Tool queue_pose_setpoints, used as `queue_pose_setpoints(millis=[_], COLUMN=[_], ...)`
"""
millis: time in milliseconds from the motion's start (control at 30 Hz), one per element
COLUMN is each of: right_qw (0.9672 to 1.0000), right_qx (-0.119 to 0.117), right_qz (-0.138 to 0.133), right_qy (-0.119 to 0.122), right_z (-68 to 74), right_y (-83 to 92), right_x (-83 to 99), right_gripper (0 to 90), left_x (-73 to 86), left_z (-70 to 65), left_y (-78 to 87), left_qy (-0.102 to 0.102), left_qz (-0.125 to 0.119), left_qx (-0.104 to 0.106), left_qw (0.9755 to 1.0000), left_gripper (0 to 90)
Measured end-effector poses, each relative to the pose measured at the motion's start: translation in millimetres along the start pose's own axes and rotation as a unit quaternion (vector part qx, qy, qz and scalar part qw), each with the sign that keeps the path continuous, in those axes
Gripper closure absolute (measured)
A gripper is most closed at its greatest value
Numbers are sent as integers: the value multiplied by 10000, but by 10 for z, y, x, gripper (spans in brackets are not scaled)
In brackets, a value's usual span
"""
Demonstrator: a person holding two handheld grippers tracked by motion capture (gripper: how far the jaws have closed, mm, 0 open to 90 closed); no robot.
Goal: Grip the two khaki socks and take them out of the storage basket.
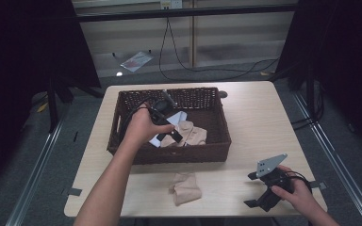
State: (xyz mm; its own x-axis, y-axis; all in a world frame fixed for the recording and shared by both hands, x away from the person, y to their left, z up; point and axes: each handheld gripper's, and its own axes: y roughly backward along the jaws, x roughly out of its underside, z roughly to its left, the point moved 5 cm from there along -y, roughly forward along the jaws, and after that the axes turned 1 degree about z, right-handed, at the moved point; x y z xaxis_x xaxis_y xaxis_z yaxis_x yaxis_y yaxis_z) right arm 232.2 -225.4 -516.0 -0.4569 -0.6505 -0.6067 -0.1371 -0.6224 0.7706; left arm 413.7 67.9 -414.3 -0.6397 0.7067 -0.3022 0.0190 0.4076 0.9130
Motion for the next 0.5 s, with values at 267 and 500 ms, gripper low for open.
queue_pose_setpoints(millis=[267, 500], right_qw=[10000, 10000], right_qx=[7, 9], right_qz=[-5, -4], right_qy=[-13, 14], right_z=[-3, -6], right_y=[9, -2], right_x=[1, 1], right_gripper=[20, 20], left_x=[11, 6], left_z=[126, 214], left_y=[-152, -268], left_qy=[124, 287], left_qz=[5, -23], left_qx=[-84, -140], left_qw=[9999, 9995], left_gripper=[141, 168])
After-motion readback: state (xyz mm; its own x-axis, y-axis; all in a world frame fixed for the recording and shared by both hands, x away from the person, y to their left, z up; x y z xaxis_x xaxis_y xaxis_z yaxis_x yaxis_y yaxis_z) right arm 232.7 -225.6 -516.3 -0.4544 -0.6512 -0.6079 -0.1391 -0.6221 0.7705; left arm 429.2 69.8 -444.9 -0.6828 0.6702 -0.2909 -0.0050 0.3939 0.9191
